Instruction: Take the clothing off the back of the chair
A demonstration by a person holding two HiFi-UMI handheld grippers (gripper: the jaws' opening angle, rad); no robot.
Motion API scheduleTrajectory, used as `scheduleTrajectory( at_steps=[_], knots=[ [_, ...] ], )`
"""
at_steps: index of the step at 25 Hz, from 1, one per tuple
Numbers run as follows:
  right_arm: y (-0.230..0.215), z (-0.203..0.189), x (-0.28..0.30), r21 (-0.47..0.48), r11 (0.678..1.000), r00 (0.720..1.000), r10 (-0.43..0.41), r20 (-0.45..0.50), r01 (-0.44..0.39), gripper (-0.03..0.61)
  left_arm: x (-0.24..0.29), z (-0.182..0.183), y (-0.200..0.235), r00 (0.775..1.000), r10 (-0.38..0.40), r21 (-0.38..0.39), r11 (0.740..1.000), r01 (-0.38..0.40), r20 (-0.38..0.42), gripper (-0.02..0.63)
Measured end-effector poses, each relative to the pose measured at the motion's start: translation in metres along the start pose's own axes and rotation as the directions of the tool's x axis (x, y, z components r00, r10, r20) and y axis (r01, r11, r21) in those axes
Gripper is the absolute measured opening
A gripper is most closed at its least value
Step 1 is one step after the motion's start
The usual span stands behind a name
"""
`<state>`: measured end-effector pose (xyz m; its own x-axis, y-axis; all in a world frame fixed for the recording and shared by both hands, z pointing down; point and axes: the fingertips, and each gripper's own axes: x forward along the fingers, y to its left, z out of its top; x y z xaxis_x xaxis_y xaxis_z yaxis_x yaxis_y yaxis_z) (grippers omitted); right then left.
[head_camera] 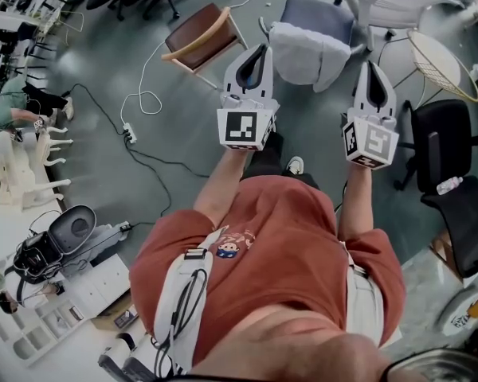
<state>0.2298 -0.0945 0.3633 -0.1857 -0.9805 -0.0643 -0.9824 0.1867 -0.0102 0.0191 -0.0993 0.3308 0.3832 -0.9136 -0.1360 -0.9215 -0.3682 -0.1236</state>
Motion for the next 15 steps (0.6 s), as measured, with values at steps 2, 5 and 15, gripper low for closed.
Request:
scheduleTrajectory(
  at_steps=[2, 5, 15],
  knots=[
    [0.002, -0.004, 0.014, -0.003, 1.000, 1.000, -0.004, -0.002, 0.004, 0.026, 0.011, -0.005, 0.008, 1.000, -0.007, 0.002, 1.000, 0.007, 0.004, 0.023],
    [0.012, -0.006, 0.042, -0.020, 1.000, 1.000, 0.005, -0.009, -0.005, 0.026, 0.030, -0.009, 0.026, 1.000, -0.017, -0.009, 1.000, 0.017, 0.012, 0.023],
    [0.053, 0.002, 0.158, -0.082, 0.997, 1.000, -0.001, -0.005, 0.000, 0.026, 0.104, -0.028, 0.118, 0.999, -0.014, -0.012, 1.000, 0.015, 0.029, 0.023]
  ],
)
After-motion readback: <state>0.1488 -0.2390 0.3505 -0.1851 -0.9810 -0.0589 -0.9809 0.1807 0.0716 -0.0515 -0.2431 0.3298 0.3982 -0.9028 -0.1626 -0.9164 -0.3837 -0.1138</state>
